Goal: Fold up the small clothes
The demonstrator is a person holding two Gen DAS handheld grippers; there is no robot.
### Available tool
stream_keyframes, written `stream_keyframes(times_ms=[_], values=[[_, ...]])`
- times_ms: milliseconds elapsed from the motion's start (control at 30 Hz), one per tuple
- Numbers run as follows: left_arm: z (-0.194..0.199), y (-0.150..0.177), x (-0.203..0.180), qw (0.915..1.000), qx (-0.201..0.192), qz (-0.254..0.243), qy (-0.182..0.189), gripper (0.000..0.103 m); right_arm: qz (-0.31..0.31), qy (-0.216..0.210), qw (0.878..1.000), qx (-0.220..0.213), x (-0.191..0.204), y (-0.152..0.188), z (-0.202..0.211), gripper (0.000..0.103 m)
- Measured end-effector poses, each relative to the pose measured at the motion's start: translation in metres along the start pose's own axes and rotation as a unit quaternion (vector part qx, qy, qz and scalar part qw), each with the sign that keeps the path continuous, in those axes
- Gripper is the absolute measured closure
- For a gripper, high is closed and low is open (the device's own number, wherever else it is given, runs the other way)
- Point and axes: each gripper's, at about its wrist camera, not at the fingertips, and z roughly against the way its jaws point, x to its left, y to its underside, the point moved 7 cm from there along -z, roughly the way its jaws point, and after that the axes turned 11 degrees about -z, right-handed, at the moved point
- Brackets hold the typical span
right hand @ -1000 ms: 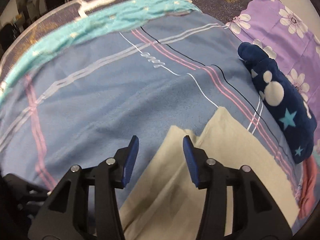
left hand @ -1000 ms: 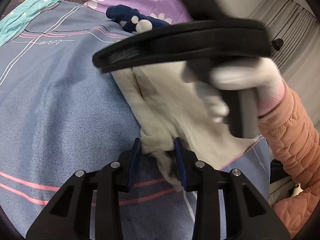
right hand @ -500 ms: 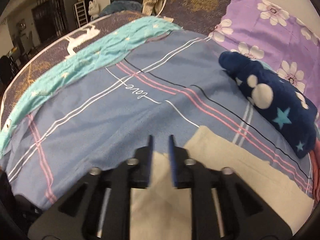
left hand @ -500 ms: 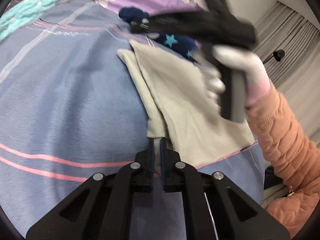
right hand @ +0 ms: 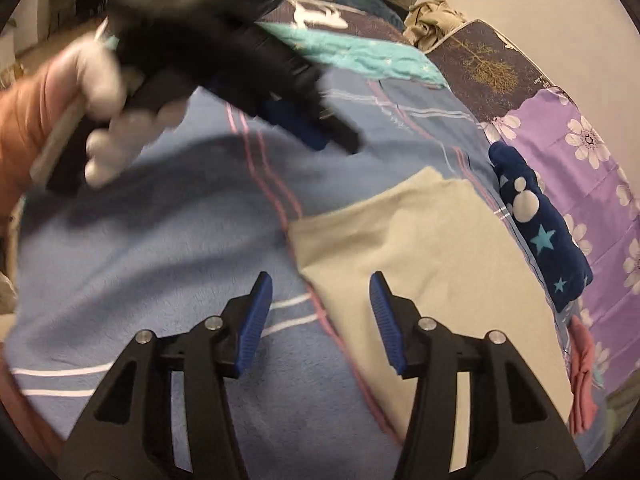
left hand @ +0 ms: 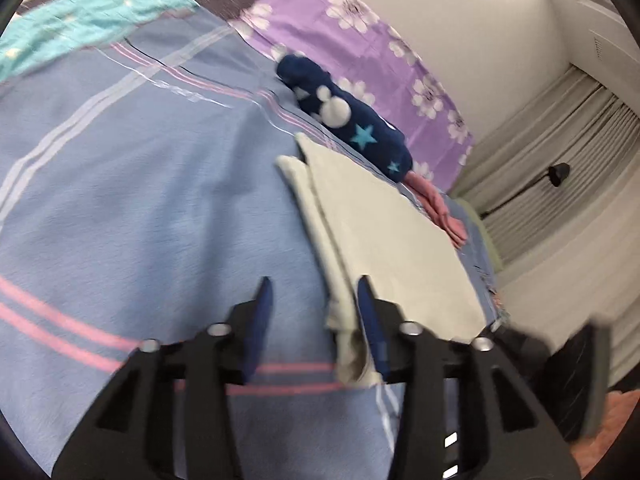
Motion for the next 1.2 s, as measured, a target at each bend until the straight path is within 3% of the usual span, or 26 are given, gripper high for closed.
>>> stream_keyframes(times_ms=[67, 133, 200, 300, 367, 400, 433, 500, 533, 600, 900, 1033, 1200], values=[[-0.02, -0.01, -0.001, 0.9996, 0.025, -0.001, 0.015, 0.053, -0.009, 0.021, 0.999, 0.025, 0.003, 0.005, -0.015, 0.049], [-0.045, -0.02, 0.0, 0.998, 0.05, 0.001, 0.038, 0.051, -0.02, 0.033, 0.999, 0.019, 0.003, 0.004, -0.018, 0.048], [-0.072, -0.03, 0.004, 0.9965, 0.077, 0.003, 0.033, 0.051, -0.026, 0.052, 0.998, 0.012, 0.002, -0.004, -0.023, 0.048], [-0.105, -0.053, 0.007, 0.9947, 0.084, 0.013, 0.057, 0.051, -0.042, 0.071, 0.997, 0.006, -0.001, -0.011, -0.032, 0.05], [-0.119, -0.065, 0.014, 0.994, 0.08, 0.035, 0.066, 0.051, -0.05, 0.086, 0.995, 0.001, -0.006, -0.018, -0.039, 0.056], [-0.124, -0.069, 0.017, 0.9936, 0.076, 0.046, 0.07, 0.053, -0.051, 0.09, 0.995, 0.0, -0.006, -0.021, -0.042, 0.066], [-0.13, -0.074, 0.021, 0.9932, 0.07, 0.058, 0.073, 0.057, -0.05, 0.093, 0.994, 0.0, -0.007, -0.023, -0.045, 0.071], [-0.137, -0.079, 0.028, 0.9924, 0.065, 0.076, 0.071, 0.084, -0.041, 0.114, 0.993, -0.001, -0.01, -0.026, -0.053, 0.079], [-0.142, -0.079, 0.031, 0.9917, 0.068, 0.085, 0.069, 0.092, -0.036, 0.119, 0.992, -0.001, -0.011, -0.026, -0.055, 0.084], [-0.146, -0.08, 0.032, 0.9909, 0.068, 0.092, 0.072, 0.095, -0.035, 0.129, 0.991, -0.007, -0.017, -0.026, -0.055, 0.093], [-0.139, -0.11, 0.002, 0.9945, 0.061, 0.063, 0.057, 0.096, -0.152, 0.082, 0.98, -0.097, -0.062, -0.035, 0.009, 0.097], [-0.14, -0.128, -0.035, 0.9965, 0.058, 0.031, 0.051, 0.096, -0.237, 0.053, 0.961, -0.133, -0.098, -0.026, 0.044, 0.098], [-0.147, -0.143, -0.082, 0.9975, 0.061, -0.002, 0.036, 0.096, -0.298, 0.036, 0.94, -0.16, -0.13, -0.007, 0.078, 0.098]])
